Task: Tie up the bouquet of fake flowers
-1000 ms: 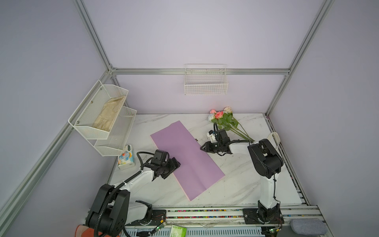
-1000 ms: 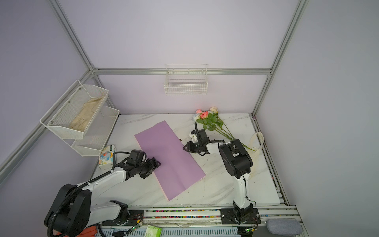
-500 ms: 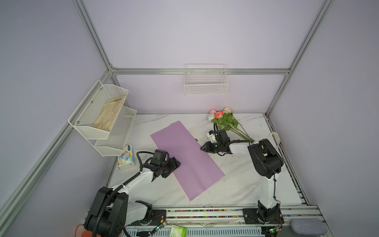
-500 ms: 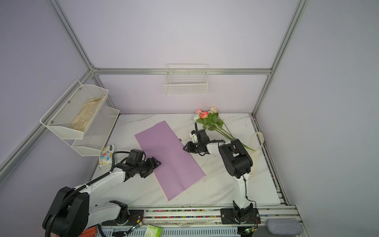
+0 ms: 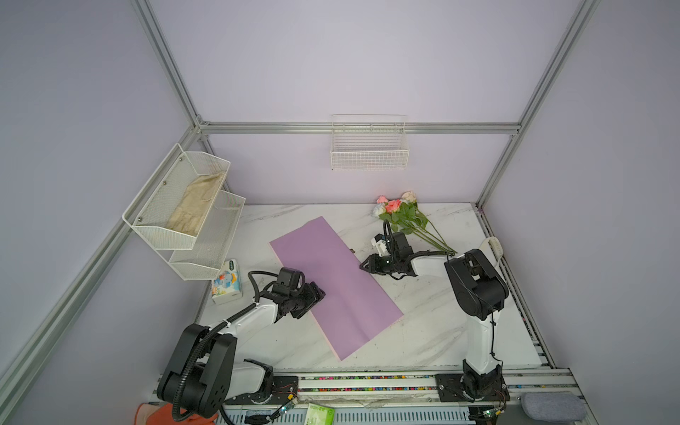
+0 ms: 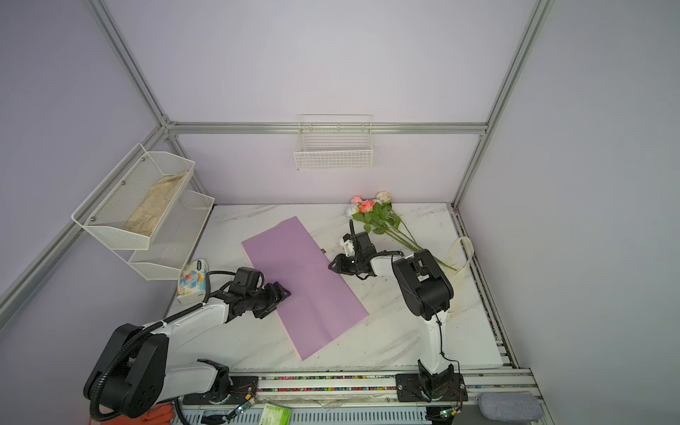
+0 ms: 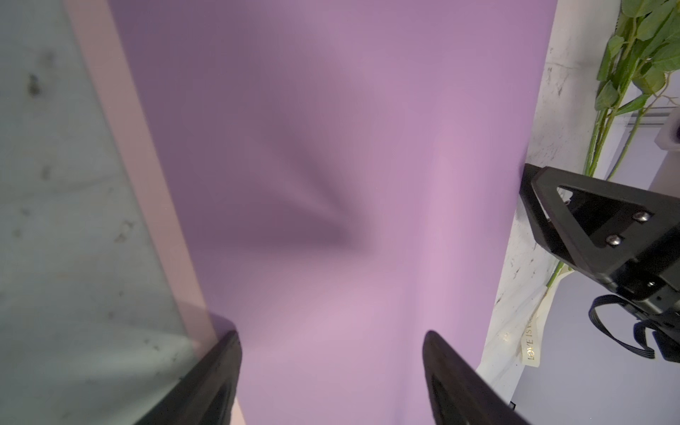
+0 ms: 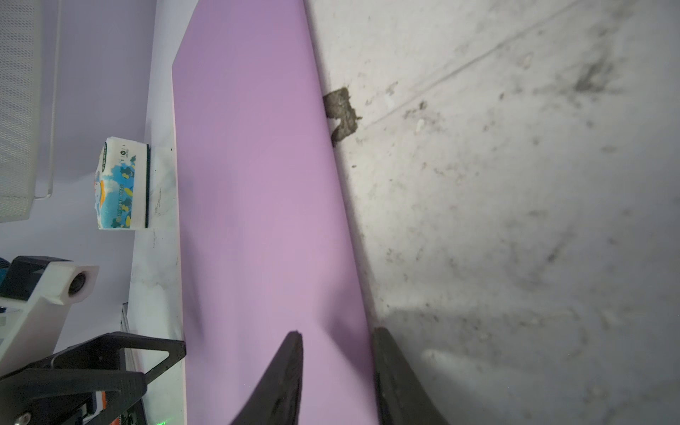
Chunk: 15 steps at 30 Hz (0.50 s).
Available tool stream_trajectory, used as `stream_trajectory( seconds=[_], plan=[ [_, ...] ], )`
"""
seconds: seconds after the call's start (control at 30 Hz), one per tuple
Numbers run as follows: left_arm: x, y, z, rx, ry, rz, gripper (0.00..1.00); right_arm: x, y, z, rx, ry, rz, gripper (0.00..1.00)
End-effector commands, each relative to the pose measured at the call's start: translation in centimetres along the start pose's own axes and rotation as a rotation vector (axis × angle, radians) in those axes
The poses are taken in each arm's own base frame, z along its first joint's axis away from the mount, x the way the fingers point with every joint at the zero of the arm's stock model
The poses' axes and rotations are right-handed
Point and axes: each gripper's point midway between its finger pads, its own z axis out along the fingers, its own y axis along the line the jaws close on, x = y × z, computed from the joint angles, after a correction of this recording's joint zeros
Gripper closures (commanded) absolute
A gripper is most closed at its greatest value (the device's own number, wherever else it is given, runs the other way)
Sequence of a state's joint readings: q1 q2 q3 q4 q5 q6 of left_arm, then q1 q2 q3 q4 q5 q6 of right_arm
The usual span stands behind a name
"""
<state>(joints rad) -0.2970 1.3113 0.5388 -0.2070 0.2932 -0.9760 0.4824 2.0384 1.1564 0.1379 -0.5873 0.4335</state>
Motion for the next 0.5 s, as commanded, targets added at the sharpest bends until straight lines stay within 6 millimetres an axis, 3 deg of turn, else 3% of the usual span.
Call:
stream_trajectory(
  seconds=[0.0,0.27,0.37,0.47],
  plan=[
    [0.5,0.7,0.8,-0.034,0.031,0.009,0.22,5.1,-3.8,0.6,0.108,0.148,0.111,0.63],
    [0.8,0.1,1.7,0.016,0.052,-0.023,0.18,5.4,-3.4,0.5,0.084,0.158,0.112,0.63],
    [0.8,0.2,1.6,0.013,0.049,-0.020,0.18,4.3,-2.7,-0.5,0.096,0.122,0.090,0.59],
    [1.0,0.8,1.6,-0.009,0.050,-0.027,0.18,2.8,-2.0,-2.6,0.138,0.058,0.069,0.50]
  ],
)
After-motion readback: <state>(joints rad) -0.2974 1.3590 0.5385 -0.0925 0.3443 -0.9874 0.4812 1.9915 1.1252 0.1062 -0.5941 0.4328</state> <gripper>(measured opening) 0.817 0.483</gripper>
